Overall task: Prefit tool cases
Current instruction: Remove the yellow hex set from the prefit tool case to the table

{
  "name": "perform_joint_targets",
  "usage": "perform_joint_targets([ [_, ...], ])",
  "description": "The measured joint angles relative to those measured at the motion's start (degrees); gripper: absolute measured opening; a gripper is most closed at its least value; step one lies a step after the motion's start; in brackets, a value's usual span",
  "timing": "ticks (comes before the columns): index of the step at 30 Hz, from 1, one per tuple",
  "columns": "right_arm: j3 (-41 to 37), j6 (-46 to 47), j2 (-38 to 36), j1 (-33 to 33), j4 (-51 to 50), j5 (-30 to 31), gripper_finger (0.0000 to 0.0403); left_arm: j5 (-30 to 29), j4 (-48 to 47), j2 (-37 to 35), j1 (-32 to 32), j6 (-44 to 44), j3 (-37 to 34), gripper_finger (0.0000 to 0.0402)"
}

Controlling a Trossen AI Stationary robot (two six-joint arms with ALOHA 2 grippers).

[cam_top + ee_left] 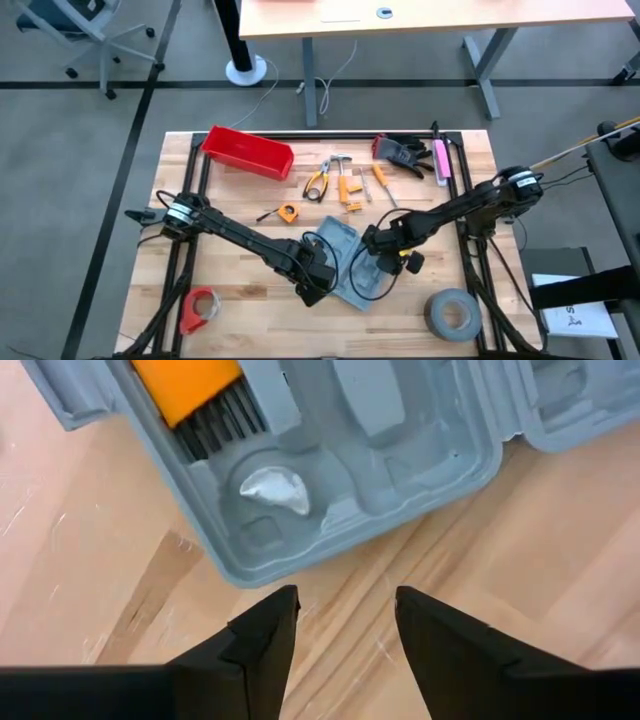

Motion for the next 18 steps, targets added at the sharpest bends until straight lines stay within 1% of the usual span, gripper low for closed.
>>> perform_joint_targets([
  [4,0.12,-3.13,0.69,1.07,-0.47,1.15,0.0046,0.08,0.08,0.00,0.00,0.01,0.00,0.0183],
  [10,0.21,-7.38,0.43,4.85,-0.50,5.96,0.0044,0.13,0.20,0.00,0.00,-0.01,0.00,0.0186],
  [13,1.47,-4.53,0.37,6.35,-1.25,6.28,0.0044,0.30,0.36,0.00,0.00,-0.24,0.00,0.0183],
  [18,5.41,2.54,-2.77,6.63,-0.43,3.58,0.0036,0.38,1.39,0.00,0.00,-0.41,0.00,0.0174],
])
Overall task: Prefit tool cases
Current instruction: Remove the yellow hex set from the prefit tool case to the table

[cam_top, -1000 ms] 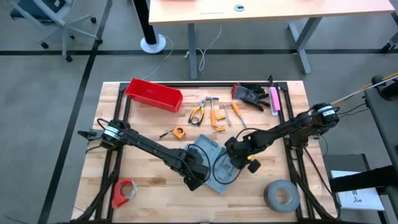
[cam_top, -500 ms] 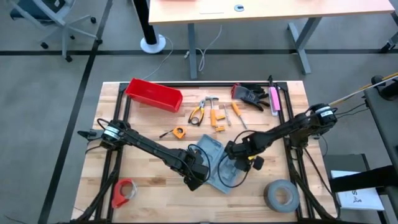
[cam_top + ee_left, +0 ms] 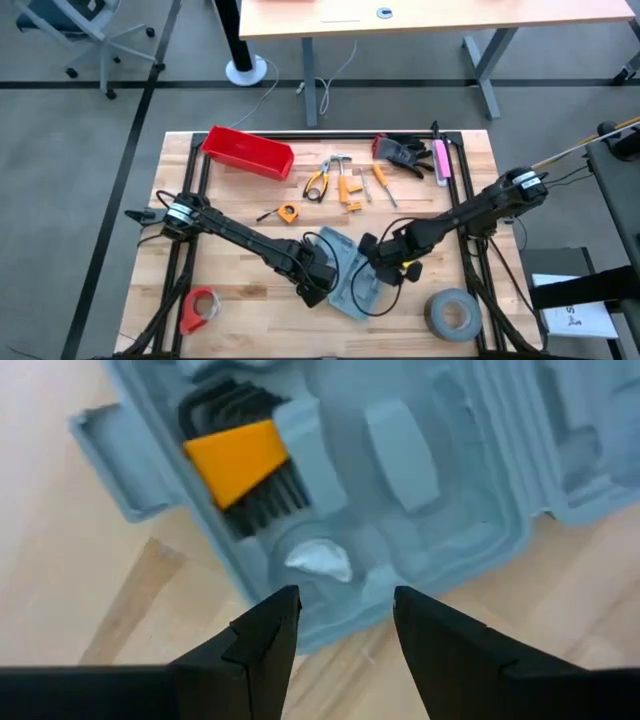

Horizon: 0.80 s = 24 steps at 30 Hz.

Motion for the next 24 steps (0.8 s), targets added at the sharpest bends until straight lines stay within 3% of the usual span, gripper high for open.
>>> perform_joint_targets([
  [7,1.99,10.86,-3.64,-0.42,-2.72,-0.57,0.0033,0.86,0.83,-0.02,0.21,-1.20,-0.14,0.0174],
  [18,-0.72,39.81,-3.73,-4.49,-5.82,-0.29,0.0059,0.51,0.71,-0.02,2.21,-2.17,-1.64,0.0187],
  [24,-3.65,47.43,-3.39,-7.09,-4.63,-2.06,0.0070,-0.89,-0.19,-0.04,2.43,-0.21,-1.64,0.0181],
])
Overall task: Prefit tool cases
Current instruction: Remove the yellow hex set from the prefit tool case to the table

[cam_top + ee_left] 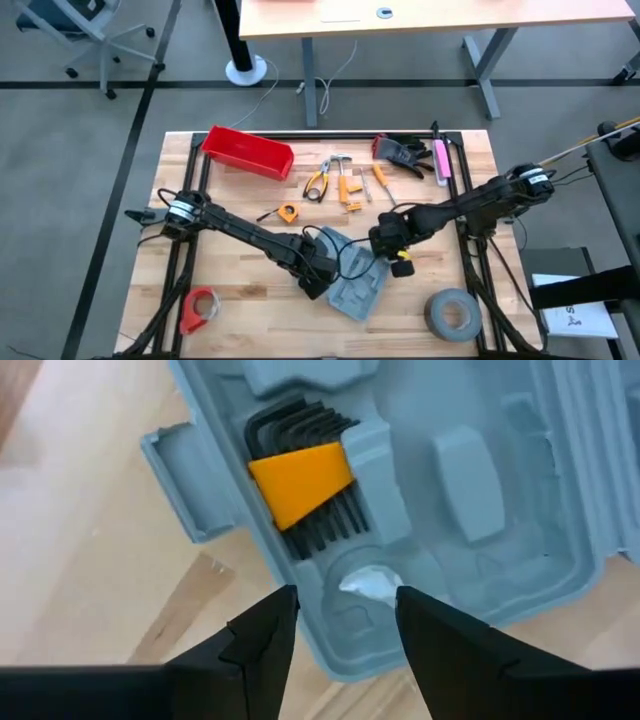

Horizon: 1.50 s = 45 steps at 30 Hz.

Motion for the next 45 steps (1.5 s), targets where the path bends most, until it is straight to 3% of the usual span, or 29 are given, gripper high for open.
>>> perform_joint_targets([
  [13,-1.10,8.40,0.12,0.19,4.18,-1.56,0.0076,-1.57,-2.18,-0.02,0.00,1.39,-0.16,0.0170],
  [24,-1.12,8.56,6.86,0.01,7.00,-1.04,0.0103,-1.57,-2.49,-0.02,-0.23,1.32,-0.17,0.0168],
  [29,-0.95,4.62,7.89,-0.22,7.31,1.02,0.0104,-1.54,-2.49,-0.02,-0.46,1.30,-0.17,0.0162],
  [40,-1.15,-13.01,6.59,-3.22,5.99,1.78,0.0056,0.14,-2.06,-0.02,-1.18,1.08,-0.17,0.0174],
  [45,-1.15,-16.32,6.75,-5.74,5.64,1.42,0.0052,0.14,-1.86,-0.02,-1.47,0.82,-0.17,0.0174],
])
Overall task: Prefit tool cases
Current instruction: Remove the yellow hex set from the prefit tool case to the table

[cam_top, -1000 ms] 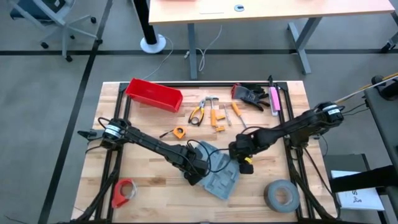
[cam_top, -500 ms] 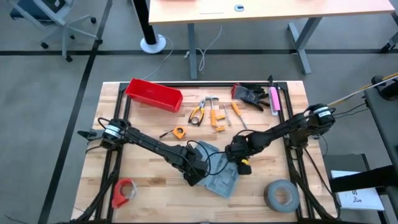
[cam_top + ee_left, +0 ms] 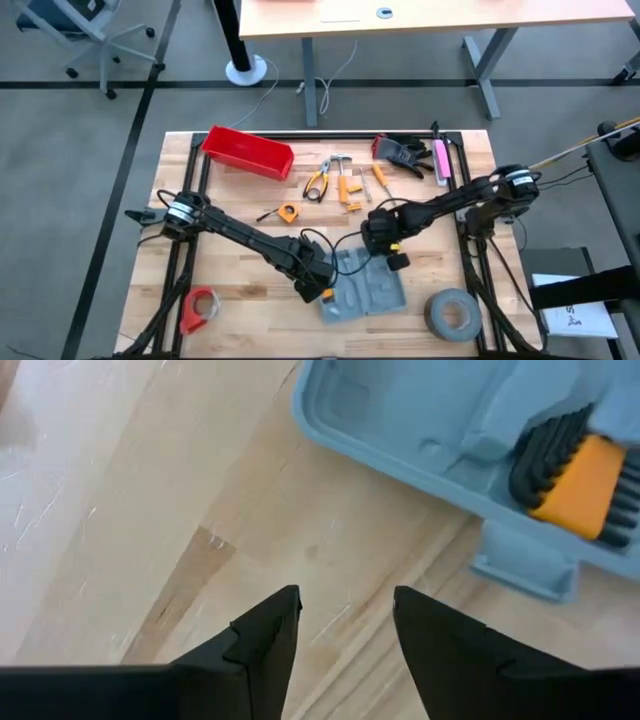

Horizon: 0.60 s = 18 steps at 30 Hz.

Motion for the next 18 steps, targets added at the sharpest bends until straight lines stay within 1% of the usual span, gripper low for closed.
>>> perform_joint_targets([
  [10,0.00,3.35,-0.31,-5.54,0.51,0.07,0.0102,0.00,0.01,0.00,0.01,0.24,0.00,0.0158],
  [13,0.00,5.28,-0.31,-6.85,0.53,0.09,0.0104,0.00,0.06,0.00,0.00,0.22,0.00,0.0158],
  [18,0.00,8.15,-0.31,-8.26,0.53,0.06,0.0090,0.00,0.23,0.00,0.01,0.22,0.00,0.0165],
])
